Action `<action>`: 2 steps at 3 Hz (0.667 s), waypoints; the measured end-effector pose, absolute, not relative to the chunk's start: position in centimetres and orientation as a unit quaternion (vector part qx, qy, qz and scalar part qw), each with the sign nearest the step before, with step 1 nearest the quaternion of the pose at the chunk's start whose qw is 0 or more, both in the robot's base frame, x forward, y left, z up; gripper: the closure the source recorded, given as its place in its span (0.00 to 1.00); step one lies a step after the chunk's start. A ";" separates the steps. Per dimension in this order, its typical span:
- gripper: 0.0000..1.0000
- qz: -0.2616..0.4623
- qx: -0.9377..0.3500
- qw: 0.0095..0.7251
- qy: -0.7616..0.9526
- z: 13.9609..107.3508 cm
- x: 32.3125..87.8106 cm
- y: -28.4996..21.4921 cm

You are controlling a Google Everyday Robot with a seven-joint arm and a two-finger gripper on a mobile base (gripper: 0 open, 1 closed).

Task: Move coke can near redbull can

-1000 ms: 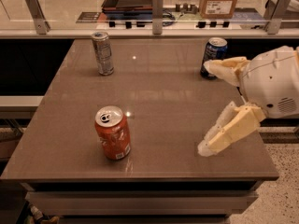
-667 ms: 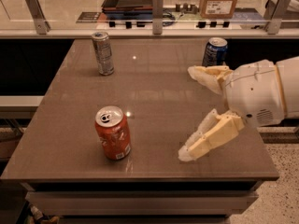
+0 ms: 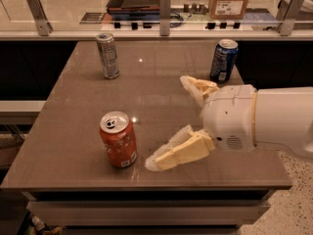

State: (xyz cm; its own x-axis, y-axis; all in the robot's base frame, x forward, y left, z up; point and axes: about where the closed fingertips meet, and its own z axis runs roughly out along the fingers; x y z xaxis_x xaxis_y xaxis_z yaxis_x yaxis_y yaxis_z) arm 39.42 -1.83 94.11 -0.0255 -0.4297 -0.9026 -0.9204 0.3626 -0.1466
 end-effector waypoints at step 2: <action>0.00 0.292 -0.497 0.487 0.657 91.9 41.2 2.7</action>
Offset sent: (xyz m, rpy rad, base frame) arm 0.0287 0.0713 -0.0391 0.1205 0.0630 0.1153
